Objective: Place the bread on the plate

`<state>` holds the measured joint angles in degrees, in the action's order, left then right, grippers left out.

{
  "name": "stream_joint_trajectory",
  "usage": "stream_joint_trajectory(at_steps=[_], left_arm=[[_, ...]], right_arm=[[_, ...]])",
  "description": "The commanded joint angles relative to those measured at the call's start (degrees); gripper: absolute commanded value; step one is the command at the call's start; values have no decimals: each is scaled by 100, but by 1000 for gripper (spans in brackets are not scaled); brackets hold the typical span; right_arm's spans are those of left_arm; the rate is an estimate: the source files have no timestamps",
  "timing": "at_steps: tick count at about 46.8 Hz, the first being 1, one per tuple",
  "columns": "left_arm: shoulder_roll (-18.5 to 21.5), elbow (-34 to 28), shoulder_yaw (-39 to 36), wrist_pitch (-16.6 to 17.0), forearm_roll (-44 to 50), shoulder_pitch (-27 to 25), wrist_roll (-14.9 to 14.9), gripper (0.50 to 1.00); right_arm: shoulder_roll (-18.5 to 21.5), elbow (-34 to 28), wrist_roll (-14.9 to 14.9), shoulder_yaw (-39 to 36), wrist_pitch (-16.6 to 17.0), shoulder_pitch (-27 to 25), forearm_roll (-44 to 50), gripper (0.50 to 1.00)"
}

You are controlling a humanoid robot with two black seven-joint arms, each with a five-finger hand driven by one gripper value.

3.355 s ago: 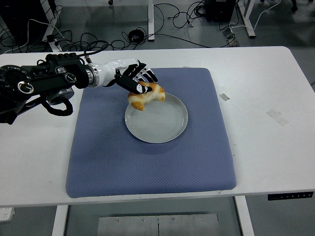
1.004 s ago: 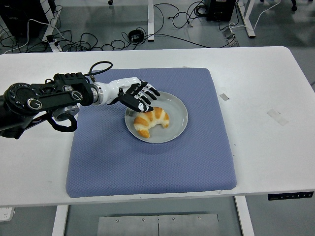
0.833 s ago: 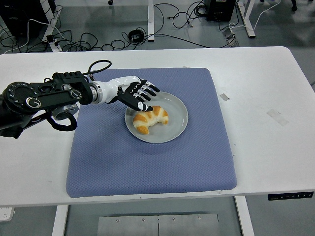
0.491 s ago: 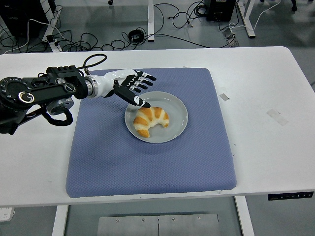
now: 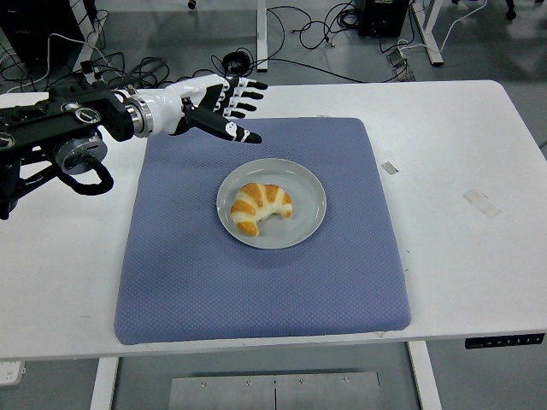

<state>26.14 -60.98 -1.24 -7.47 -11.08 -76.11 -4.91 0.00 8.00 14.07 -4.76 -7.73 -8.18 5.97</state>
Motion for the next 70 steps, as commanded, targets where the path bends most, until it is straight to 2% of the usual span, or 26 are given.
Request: stream_joint_trajectory(at_steps=[1, 14, 31, 47, 70], left_arm=[[110, 7, 177, -18, 194, -1, -1, 958], [470, 121, 801, -9, 405, 78, 8, 957], [471, 1255, 845, -9, 1029, 114, 17, 958], [444, 1598, 1267, -9, 1038, 368, 69, 958], [444, 2117, 1293, -44, 1047, 377, 69, 958]], right_arm=[[0, 0, -1, 1, 0, 0, 0, 1000], [0, 0, -1, 1, 0, 0, 0, 1000], [0, 0, -1, 1, 0, 0, 0, 1000], [0, 0, -1, 1, 0, 0, 0, 1000], [0, 0, -1, 1, 0, 0, 0, 1000]])
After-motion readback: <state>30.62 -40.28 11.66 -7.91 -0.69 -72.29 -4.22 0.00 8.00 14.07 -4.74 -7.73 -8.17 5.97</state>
